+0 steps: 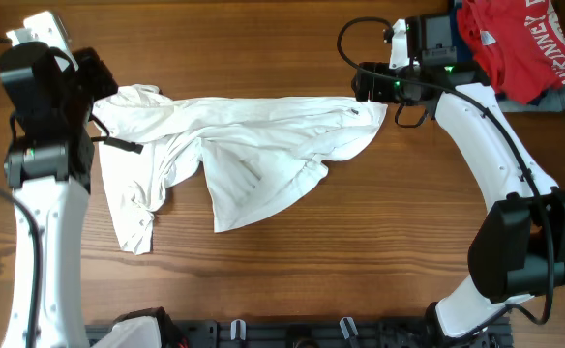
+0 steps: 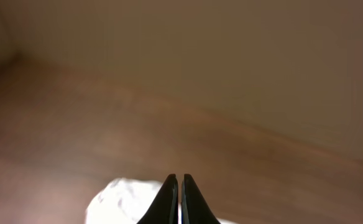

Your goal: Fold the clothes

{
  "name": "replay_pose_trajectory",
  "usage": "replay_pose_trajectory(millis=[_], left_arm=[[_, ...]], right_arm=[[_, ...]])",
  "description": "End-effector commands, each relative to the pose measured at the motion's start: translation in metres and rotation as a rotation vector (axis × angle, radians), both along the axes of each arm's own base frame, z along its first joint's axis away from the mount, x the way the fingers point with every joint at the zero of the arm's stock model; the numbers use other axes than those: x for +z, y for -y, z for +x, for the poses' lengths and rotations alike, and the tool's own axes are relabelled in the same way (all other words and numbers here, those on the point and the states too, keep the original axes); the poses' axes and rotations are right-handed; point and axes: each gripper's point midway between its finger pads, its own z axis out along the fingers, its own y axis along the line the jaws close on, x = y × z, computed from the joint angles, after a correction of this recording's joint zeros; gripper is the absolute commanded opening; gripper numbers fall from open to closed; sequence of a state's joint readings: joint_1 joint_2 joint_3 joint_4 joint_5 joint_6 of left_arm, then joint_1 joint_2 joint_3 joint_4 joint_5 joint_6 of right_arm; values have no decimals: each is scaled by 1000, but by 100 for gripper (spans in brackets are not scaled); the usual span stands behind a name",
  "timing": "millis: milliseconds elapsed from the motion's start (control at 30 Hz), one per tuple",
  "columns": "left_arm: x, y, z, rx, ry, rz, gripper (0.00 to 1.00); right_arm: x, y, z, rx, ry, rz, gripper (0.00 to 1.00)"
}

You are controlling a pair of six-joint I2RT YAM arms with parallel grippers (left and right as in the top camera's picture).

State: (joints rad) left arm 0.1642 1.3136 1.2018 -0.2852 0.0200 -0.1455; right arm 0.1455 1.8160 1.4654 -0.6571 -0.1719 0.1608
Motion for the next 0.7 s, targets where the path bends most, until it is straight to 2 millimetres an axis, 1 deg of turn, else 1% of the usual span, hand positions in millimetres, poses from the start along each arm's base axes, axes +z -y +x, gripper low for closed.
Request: replay_pose_trajectory(millis=[0, 33, 67, 167, 200, 267, 300, 333, 367, 433, 467, 500, 533, 600, 667], left_arm=[[30, 18, -5, -31, 84, -8, 4], [30, 18, -5, -25, 83, -6, 4], [25, 17, -5, -20, 66, -5, 4], [0, 7, -1, 14, -13, -6, 5], [-8, 5, 0, 18, -35, -9, 11], [-36, 0, 8, 27, -107, -19, 40], [-51, -3, 13, 30, -143, -21, 44], [-66, -4, 18, 32, -179, -26, 53], [-81, -5, 22, 31, -213, -30, 65], [-113, -6, 30, 29, -283, -38, 85], [-126, -5, 33, 28, -311, -41, 99], [-142, -6, 35, 28, -345, -46, 100], [-161, -7, 38, 31, -386, -48, 100], [-189, -12, 40, 52, -443, -41, 100], [-211, -18, 41, 82, -487, -24, 100]], right_arm=[[-5, -9, 0, 53, -18, 26, 90], [-5, -9, 0, 54, -20, 28, 90], [-5, -9, 0, 54, -20, 28, 90], [-5, -9, -1, 54, -22, 29, 90], [-5, -9, -1, 53, -22, 29, 90], [-5, -9, 0, 54, -20, 29, 90], [-5, -9, 0, 53, -19, 29, 90], [-4, -9, 0, 53, -18, 29, 90], [-4, -9, 0, 53, -18, 29, 90], [-5, -9, 0, 53, -20, 29, 89], [-5, -9, 0, 53, -20, 29, 90], [-5, -9, 0, 53, -20, 29, 90], [-5, -9, 0, 53, -19, 28, 90], [-5, -9, 0, 54, -19, 28, 90], [-5, -9, 0, 59, -17, 25, 90]])
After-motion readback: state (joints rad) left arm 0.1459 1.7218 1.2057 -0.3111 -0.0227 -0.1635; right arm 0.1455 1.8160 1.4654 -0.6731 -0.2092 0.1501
